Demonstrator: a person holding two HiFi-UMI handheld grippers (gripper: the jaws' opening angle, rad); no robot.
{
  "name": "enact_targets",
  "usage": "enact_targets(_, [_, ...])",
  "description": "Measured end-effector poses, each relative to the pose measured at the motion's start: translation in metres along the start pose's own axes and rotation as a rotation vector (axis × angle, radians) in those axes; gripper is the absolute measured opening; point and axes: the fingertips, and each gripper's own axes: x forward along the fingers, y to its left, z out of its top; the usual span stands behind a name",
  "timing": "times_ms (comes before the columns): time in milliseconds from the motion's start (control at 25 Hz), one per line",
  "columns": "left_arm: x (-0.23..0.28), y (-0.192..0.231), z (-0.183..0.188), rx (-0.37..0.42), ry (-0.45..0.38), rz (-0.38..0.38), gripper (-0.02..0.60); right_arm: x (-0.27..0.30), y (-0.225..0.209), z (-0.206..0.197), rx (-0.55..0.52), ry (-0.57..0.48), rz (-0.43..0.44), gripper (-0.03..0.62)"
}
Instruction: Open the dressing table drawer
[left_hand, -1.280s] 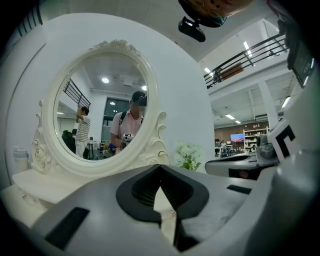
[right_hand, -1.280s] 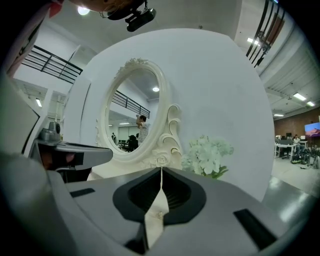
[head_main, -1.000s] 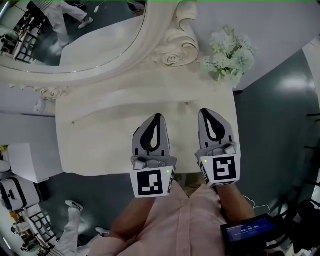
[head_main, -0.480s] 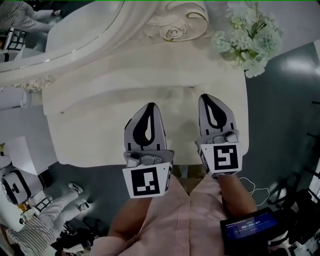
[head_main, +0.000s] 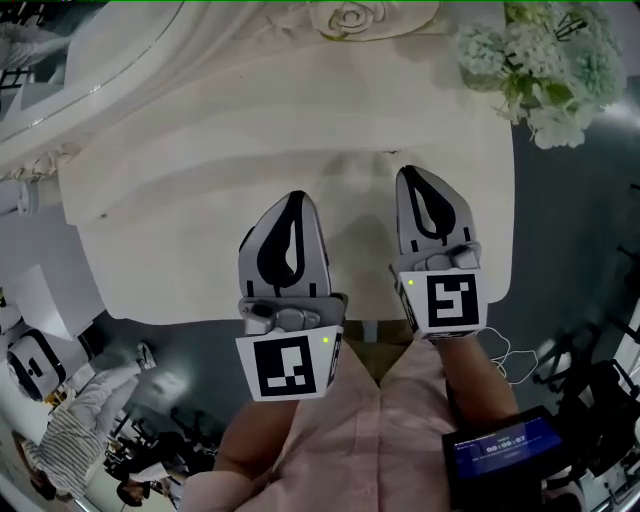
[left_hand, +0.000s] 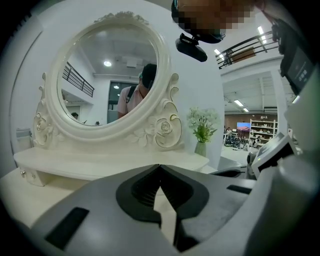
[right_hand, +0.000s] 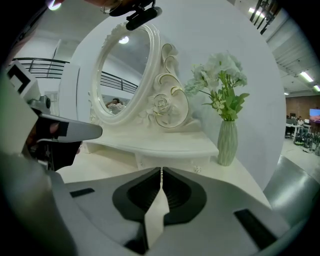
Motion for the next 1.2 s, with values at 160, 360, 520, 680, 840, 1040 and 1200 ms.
enact_targets(160, [0.004,0.003,-0.007,-0.009,0.016,0.006,0.021,0.008,-0.001,-0.006,0.002,0.014,0.009,0.021])
enact_targets(360, [0.009,0.011,-0.012,0.008,0.022,0.013,0.021,0.02,-0.001,-0.013,0.011,0.037,0.023,0.11])
enact_targets(520, [0.012,0.016,-0.017,-0.002,0.037,0.028,0.021,0.029,-0.002,-0.019,0.016,0.06,0.02,0.117])
enact_targets(680, [0.013,0.022,-0.021,-0.009,0.049,0.044,0.021,0.036,-0.003,-0.019,0.002,0.076,0.006,0.12])
enact_targets(840, [0.014,0.028,-0.021,-0.013,0.053,0.054,0.021,0.04,-0.003,-0.018,0.0,0.085,0.007,0.12])
enact_targets(1040, [0.014,0.029,-0.021,-0.018,0.053,0.056,0.021,0.046,-0.004,-0.017,0.006,0.098,0.004,0.12])
enact_targets(1200, [0.013,0.028,-0.018,-0.017,0.048,0.053,0.021,0.046,-0.002,-0.018,-0.004,0.111,0.002,0.115])
